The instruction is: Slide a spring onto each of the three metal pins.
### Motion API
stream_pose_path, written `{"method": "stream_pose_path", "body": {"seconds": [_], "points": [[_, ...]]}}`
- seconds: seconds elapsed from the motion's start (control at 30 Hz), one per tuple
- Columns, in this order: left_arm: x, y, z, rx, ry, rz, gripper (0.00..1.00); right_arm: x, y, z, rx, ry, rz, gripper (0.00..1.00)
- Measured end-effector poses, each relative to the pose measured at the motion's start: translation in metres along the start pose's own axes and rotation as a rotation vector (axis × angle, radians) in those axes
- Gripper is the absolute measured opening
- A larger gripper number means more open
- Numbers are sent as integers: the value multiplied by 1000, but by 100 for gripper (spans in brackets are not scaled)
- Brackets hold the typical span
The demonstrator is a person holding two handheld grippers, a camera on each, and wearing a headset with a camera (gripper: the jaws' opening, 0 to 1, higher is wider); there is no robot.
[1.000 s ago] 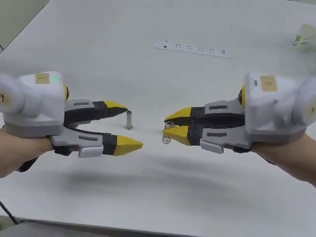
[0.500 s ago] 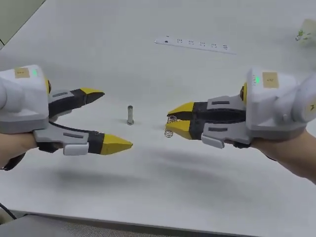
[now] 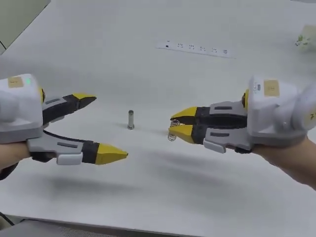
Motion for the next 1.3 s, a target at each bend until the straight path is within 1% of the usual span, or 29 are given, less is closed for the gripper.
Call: {"method": "stream_pose_path", "body": {"seconds": [0.23, 0.53, 0.77, 1.1, 1.3], "points": [[-6, 3, 7, 17, 9, 12, 98, -7, -3, -4, 5, 18, 0, 8], [-6, 4, 8, 20, 6, 23, 98, -8, -6, -13, 17, 22, 1, 8], [-7, 3, 8, 18, 4, 33, 98, -4, -9, -21, 19, 13, -2, 8], [-8, 3, 8, 23, 1, 37, 98, 3, -21, -37, 15, 5, 5, 8], [-9, 4, 9, 28, 1, 41, 98, 4, -25, -48, 12, 7, 3, 8]]}}
Point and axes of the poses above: the centre of the closed fingertips' face, and the gripper's own axes: z roughly backward along the fingers, y roughly to its left, x roughly out of its top, the point moved 3 cm from there along z, roughly backward along the fingers, and after that the axes turned 2 degrees about -y, right-handed, at the moved point
